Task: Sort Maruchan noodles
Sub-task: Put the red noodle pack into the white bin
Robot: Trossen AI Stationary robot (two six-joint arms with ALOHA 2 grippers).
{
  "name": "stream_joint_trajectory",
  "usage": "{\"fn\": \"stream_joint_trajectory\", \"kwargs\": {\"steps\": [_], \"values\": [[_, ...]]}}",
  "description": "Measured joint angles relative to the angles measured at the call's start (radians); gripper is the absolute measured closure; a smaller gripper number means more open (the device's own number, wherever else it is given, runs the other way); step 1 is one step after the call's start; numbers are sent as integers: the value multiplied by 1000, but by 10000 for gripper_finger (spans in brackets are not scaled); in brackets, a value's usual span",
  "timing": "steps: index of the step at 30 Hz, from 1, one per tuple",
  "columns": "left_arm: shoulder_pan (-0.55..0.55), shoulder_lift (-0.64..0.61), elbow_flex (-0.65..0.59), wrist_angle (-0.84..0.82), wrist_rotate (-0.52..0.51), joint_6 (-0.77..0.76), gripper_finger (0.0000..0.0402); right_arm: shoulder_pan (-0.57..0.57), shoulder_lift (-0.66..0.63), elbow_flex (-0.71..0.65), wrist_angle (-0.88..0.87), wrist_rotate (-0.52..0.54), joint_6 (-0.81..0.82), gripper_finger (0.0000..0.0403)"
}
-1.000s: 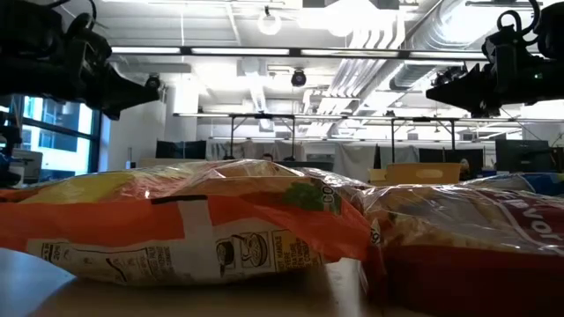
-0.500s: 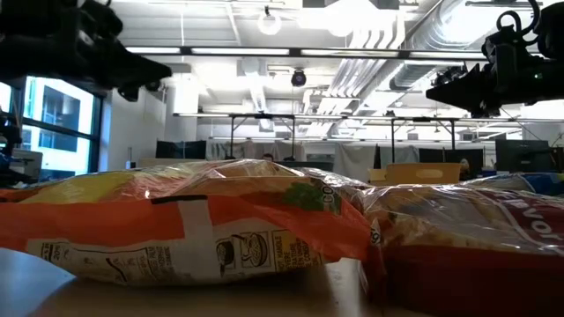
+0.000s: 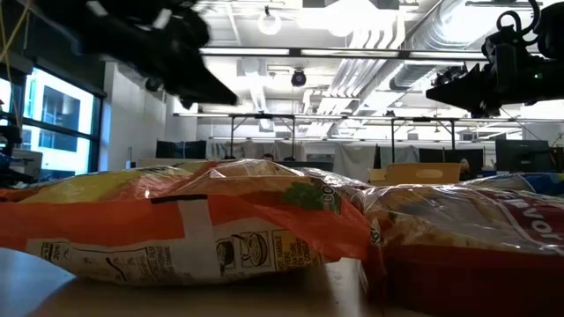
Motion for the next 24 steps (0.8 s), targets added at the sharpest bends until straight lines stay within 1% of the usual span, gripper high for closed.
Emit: {"fn": "stream_joint_trajectory", "kwargs": {"steps": [6, 12, 18, 22, 24], "values": [[2, 267, 261, -190, 16, -31, 333, 1, 0, 0, -10, -1, 8, 399], [5, 468, 470, -317, 16, -53, 269, 1, 0, 0, -8, -5, 8, 399], [9, 607, 624, -398, 2, -54, 210, 1, 0, 0, -8, -5, 8, 399], [34, 673, 704, -467, -26, -96, 184, 1, 0, 0, -8, -5, 7, 399], [49, 698, 726, -476, 0, -103, 177, 1, 0, 0, -8, -5, 7, 399]]}}
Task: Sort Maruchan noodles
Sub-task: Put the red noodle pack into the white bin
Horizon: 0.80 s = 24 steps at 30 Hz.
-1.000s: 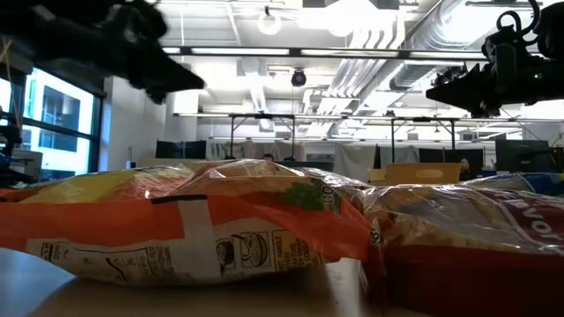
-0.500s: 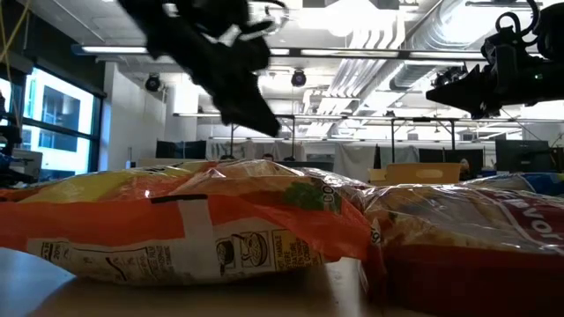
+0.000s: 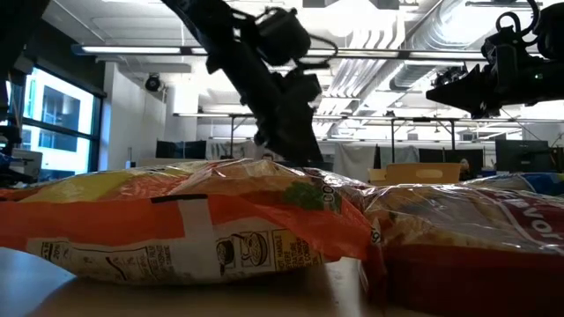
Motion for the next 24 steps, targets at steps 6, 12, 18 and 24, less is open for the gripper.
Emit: {"fn": "stream_joint_trajectory", "kwargs": {"steps": [6, 12, 18, 24], "values": [[29, 52, 39, -2, 132, -20, 173, 0, 1, 0, 0, 0, 0, 399], [60, 77, 42, -9, 165, -20, 174, 0, 1, 0, 0, 0, 0, 399], [62, 82, 43, -1, 241, 41, 199, 0, 2, 0, 1, 0, 0, 399], [62, 89, 42, 16, 276, 57, 245, 0, 2, 0, 1, 0, 0, 399]]}}
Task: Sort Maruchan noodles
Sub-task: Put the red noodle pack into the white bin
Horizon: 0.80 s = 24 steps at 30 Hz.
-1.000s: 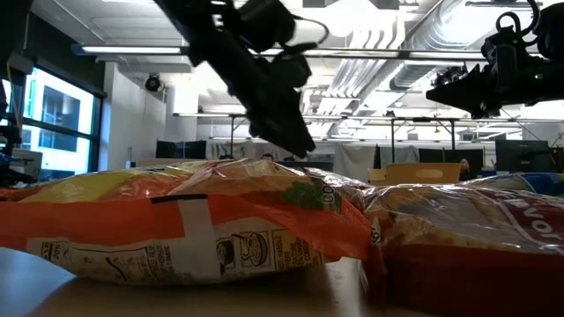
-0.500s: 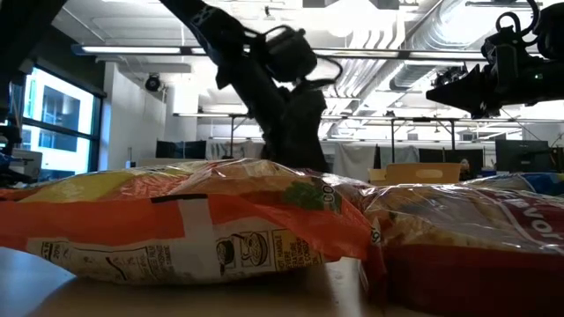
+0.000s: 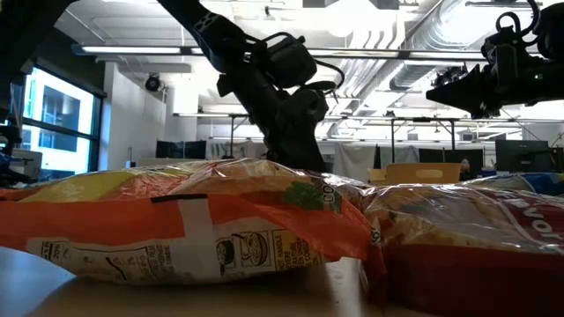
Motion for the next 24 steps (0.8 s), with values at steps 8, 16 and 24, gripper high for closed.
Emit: {"fn": "stream_joint_trajectory", "kwargs": {"steps": [8, 16, 24], "values": [[0, 0, 0, 30, 16, 97, 361, 0, 0, 0, 0, 0, 0, 399], [0, -50, 0, 14, 10, 138, 400, 0, 0, 0, 0, 0, 0, 399], [-8, -273, -4, -89, -74, 187, 401, 0, 0, 0, -6, 0, -6, 399]]}}
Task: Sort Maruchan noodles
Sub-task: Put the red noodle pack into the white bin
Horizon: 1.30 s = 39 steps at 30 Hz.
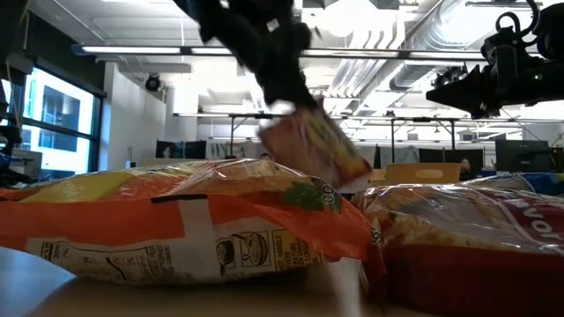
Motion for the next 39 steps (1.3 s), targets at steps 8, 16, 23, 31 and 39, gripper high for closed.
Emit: {"fn": "stream_joint_trajectory", "kwargs": {"steps": [8, 16, 23, 31, 39], "values": [[-21, -326, -146, -46, -221, 0, 402, 0, 0, 0, -4, 0, -1, 399], [46, -603, -387, 68, -499, 46, 401, 0, 0, 0, -2, 0, 2, 399], [233, -758, -653, 444, -488, 183, 401, 0, 0, 0, -2, 0, 1, 399], [520, -768, -819, 739, -192, 206, 401, 0, 0, 0, 6, 0, -20, 399], [607, -768, -817, 732, 100, -52, 401, 0, 0, 0, 6, 0, -20, 399]]}}
